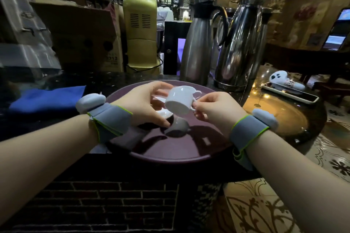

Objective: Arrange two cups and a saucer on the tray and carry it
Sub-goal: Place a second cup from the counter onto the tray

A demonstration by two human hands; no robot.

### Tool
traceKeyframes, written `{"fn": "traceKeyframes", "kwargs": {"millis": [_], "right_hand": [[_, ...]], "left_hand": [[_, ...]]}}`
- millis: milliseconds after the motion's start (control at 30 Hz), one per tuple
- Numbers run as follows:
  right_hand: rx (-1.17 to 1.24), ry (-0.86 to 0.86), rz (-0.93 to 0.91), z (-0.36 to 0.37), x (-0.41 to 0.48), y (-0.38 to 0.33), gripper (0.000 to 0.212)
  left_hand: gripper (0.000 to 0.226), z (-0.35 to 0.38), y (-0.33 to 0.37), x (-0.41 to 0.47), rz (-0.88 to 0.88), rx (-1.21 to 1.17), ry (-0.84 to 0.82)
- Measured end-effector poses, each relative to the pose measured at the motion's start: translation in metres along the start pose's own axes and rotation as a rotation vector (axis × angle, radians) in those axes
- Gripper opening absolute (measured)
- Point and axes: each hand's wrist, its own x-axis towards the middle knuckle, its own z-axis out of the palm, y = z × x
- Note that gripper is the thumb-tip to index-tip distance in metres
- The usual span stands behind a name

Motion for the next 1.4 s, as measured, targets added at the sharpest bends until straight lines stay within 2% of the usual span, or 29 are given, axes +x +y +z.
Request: {"fn": "traceKeyframes", "kwargs": {"millis": [133,300,500,700,800,933,1067,1267,1400], "right_hand": [[0.094,-0.026,0.098,0.005,-0.004,-0.001,0.033],[0.112,-0.058,0.147,0.016,-0.003,-0.008,0.032],[0.371,-0.111,0.308,0.017,0.002,-0.019,0.021],[0.433,-0.126,0.37,0.003,0.0,-0.021,0.022],[0.429,-0.098,0.358,-0.004,0.0,-0.021,0.02],[0.381,-0.05,0.309,-0.012,-0.001,-0.019,0.023],[0.145,-0.088,0.282,-0.016,-0.003,-0.019,0.027],[-0.372,0.006,-0.037,-0.029,-0.005,0.001,0.015],[-0.408,0.038,-0.096,-0.032,-0.001,0.01,0.02]], "left_hand": [[0.082,0.0,-0.007,-0.003,0.124,0.209,0.016],[0.068,-0.006,-0.015,-0.01,0.117,0.113,0.062],[0.082,-0.011,-0.021,-0.011,0.161,0.202,0.109],[0.057,0.002,-0.016,-0.006,0.218,0.251,0.187],[0.059,0.007,-0.01,0.001,0.22,0.237,0.172],[0.059,0.015,-0.004,0.01,0.199,0.223,0.113],[0.046,0.023,-0.004,0.014,0.142,0.143,0.041],[0.046,0.028,-0.004,0.019,0.125,0.157,0.035],[0.044,0.027,-0.002,0.022,0.097,0.214,0.025]]}}
